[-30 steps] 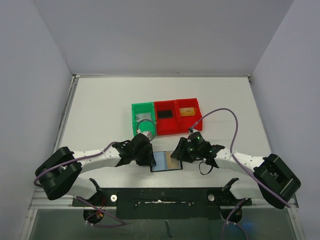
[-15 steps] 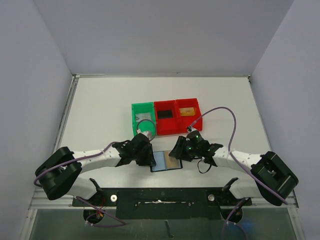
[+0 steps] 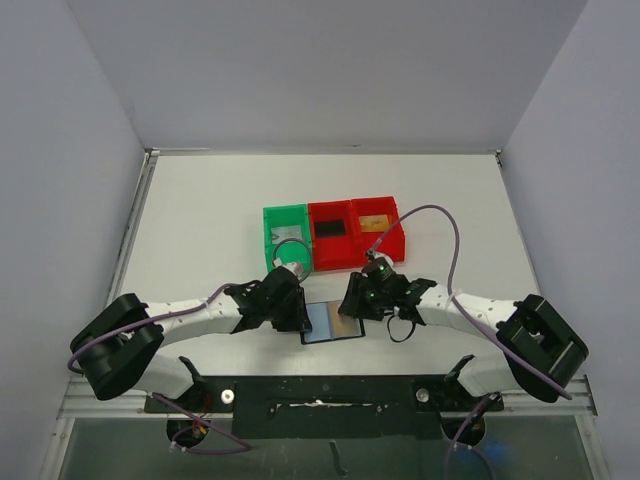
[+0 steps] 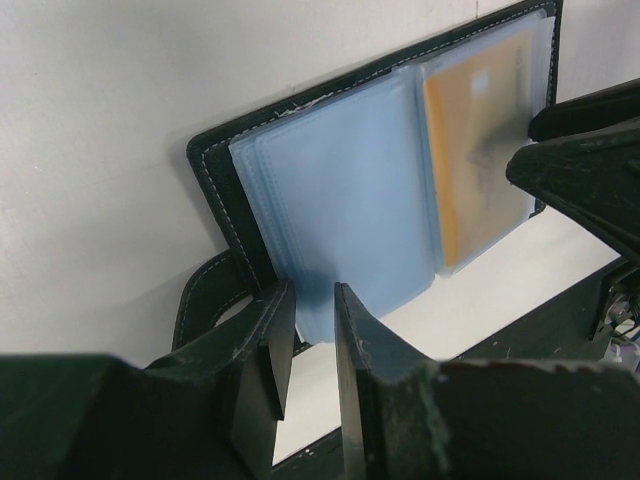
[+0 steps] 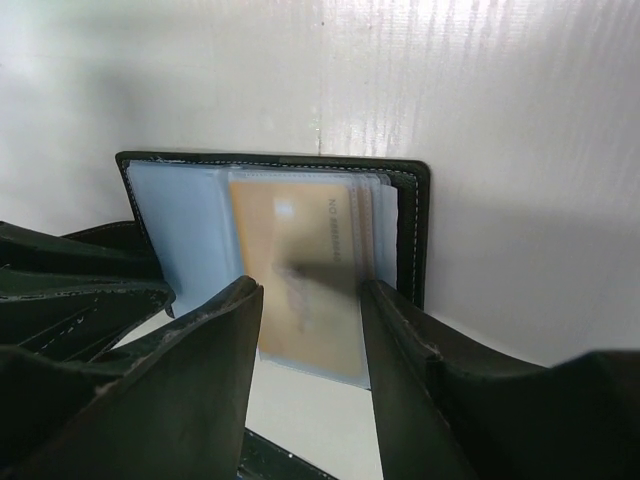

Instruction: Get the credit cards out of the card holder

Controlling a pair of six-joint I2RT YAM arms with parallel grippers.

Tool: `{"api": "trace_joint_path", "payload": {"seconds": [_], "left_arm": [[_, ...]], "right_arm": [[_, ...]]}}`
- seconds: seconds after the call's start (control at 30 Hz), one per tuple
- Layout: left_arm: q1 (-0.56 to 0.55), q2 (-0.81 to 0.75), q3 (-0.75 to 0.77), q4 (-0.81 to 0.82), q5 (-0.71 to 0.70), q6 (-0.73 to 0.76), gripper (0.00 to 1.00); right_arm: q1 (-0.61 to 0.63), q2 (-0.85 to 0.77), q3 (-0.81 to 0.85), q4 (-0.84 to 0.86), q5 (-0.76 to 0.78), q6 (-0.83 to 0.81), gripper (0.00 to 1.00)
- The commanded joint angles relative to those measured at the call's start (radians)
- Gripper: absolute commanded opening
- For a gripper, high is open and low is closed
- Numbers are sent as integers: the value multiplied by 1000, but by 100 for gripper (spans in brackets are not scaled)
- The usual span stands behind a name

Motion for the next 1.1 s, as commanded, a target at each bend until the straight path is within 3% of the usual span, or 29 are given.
{"api": "trace_joint_path", "payload": {"seconds": [0.0,0.13,0.3,0.67,0.8,1.07], "left_arm": [[-2,-4,-1,5,-4,18,22],[-2,-11,-7,6,-7,17,22],[-1,-12,-9,6,-5,14,21],[-2,-9,-7,7,-8,13,21],[-2,-12,-11,13,-5,10,21],[-1,-19,0,-2,-16,16,21]], "right_arm": [[52,44,55,-35,50,-16,45],[70,54,62,-11,44,-9,40],[70,24,61,19,33,-4,25],[73,-51,82,-15,42,2,19],[74,-60,91,-57,70,-4,20],[78,-64,117,-162,169,-9,41]]}}
